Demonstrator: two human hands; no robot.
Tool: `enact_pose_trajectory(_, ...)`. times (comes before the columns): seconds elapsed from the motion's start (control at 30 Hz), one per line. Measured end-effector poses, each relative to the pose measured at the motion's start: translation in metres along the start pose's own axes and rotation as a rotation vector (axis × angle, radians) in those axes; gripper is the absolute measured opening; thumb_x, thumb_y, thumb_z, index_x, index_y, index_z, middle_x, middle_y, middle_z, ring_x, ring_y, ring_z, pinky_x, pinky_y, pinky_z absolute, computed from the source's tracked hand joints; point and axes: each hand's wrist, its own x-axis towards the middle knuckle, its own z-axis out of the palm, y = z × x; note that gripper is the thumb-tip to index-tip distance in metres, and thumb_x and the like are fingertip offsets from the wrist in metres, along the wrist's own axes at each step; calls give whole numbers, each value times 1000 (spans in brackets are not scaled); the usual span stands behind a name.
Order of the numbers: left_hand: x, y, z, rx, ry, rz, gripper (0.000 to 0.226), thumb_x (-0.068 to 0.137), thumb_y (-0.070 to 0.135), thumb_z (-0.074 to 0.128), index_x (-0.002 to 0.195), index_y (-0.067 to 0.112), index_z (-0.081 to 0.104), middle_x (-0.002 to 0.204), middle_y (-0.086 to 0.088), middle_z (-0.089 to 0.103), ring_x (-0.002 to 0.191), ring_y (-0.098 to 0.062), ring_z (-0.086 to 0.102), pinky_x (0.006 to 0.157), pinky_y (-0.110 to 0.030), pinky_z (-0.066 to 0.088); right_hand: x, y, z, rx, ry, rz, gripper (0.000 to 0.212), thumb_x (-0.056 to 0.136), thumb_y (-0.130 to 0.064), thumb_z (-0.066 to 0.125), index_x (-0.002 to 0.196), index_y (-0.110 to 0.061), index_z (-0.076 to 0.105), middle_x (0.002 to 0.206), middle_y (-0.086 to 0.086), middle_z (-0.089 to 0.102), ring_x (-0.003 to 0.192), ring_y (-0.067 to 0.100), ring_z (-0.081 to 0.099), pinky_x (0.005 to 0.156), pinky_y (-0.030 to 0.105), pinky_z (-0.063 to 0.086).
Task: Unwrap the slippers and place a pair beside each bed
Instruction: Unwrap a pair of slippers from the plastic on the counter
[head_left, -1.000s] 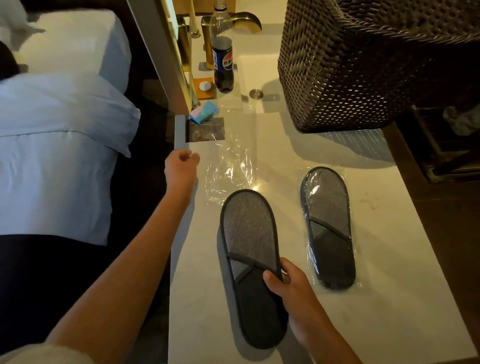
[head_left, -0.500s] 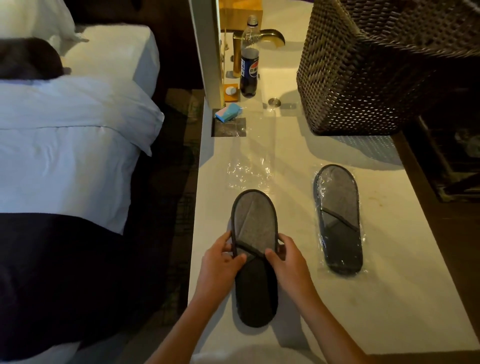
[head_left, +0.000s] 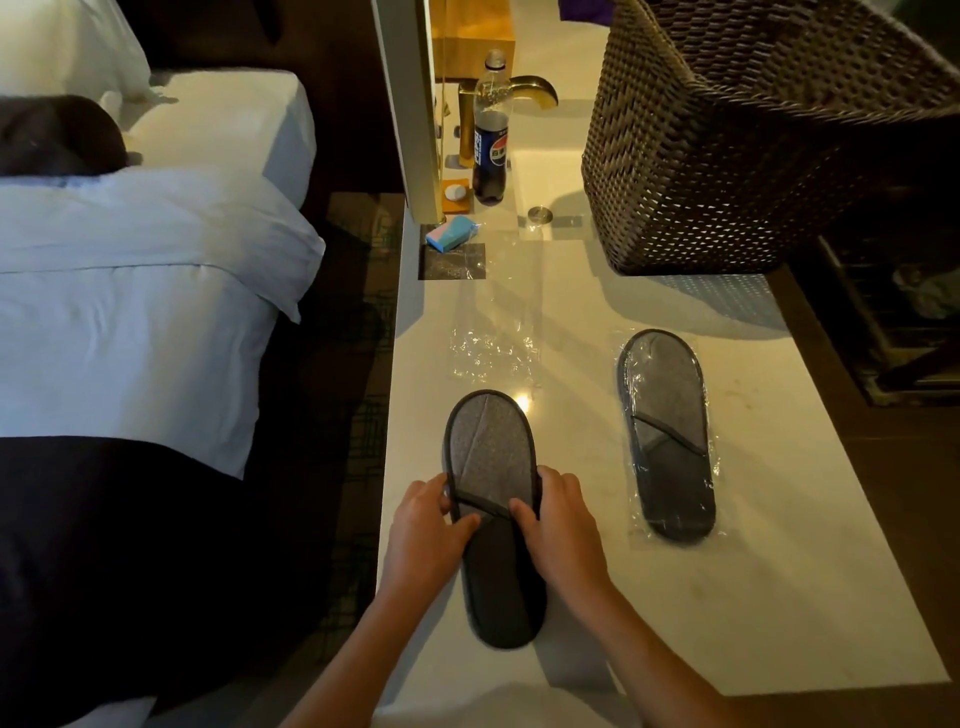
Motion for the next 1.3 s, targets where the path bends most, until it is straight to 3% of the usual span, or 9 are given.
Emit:
enact_pose_trajectory(0.13,-1,9,-3,-46,35,15,69,81,31,77,141,22,45,118,3,44,90,-2,48,67,-7,42,4,5,-16,197,-16,72,55,95,-37,57,144,-20,39,131,1,47,112,13,54,86,23,45)
enact_pose_trajectory(0.27,2,42,0,-125,95,143,60,89,27,69,142,25,40,120,7,44,85,-1,55,70,-11,47,15,30,-59,345,211,104,38,97,-25,54,135,-18,52,120,3,59,100,12,59,76,22,50)
enact_pose_trajectory(0.37,11,77,18,-225,-43,162,51,91,18,63,139,20,47,112,-2,57,88,-11,60,79,-28,58,25,60,-93,340,430,151,27,95,-14,54,121,-14,62,116,8,65,101,17,60,84,35,55)
enact_pose_trajectory(0.43,17,100,35,-284,-169,121,51,91,16,62,139,20,46,116,-3,58,90,-14,63,78,-35,60,29,80,-108,326,481,215,30,95,-10,53,124,-12,60,122,10,61,108,21,59,83,31,51)
enact_pose_trajectory(0.63,38,145,89,-313,-362,17,59,89,19,63,143,17,39,124,-16,60,111,-36,63,93,-44,53,45,121,-112,265,307,444,49,95,-20,57,141,-12,45,137,16,52,120,32,55,94,41,50)
enact_pose_trajectory(0.73,43,145,108,-367,-334,-49,56,86,23,62,139,16,44,115,-12,67,103,-27,67,93,-44,56,46,127,-104,151,295,433,51,93,-26,62,139,-10,47,133,17,53,116,33,58,87,33,47)
enact_pose_trajectory(0.97,42,141,119,-365,-312,-95,47,81,39,66,122,17,59,107,-6,71,98,-22,68,92,-43,56,47,136,-98,163,224,442,67,79,-38,76,134,-10,50,121,16,66,111,36,62,90,40,53)
enact_pose_trajectory(1.17,42,128,104,-423,-464,-66,19,83,17,75,95,3,72,80,-9,71,72,-20,67,67,-29,57,38,128,-84,194,192,446,45,68,-45,81,103,-19,66,108,6,66,101,29,63,89,40,53)
enact_pose_trajectory(1.3,29,119,80,-444,-503,2,20,85,16,72,105,12,69,97,-7,75,89,-19,74,77,-28,61,30,114,-80,347,177,387,31,72,-35,82,90,-21,61,108,8,61,92,20,63,74,26,55)
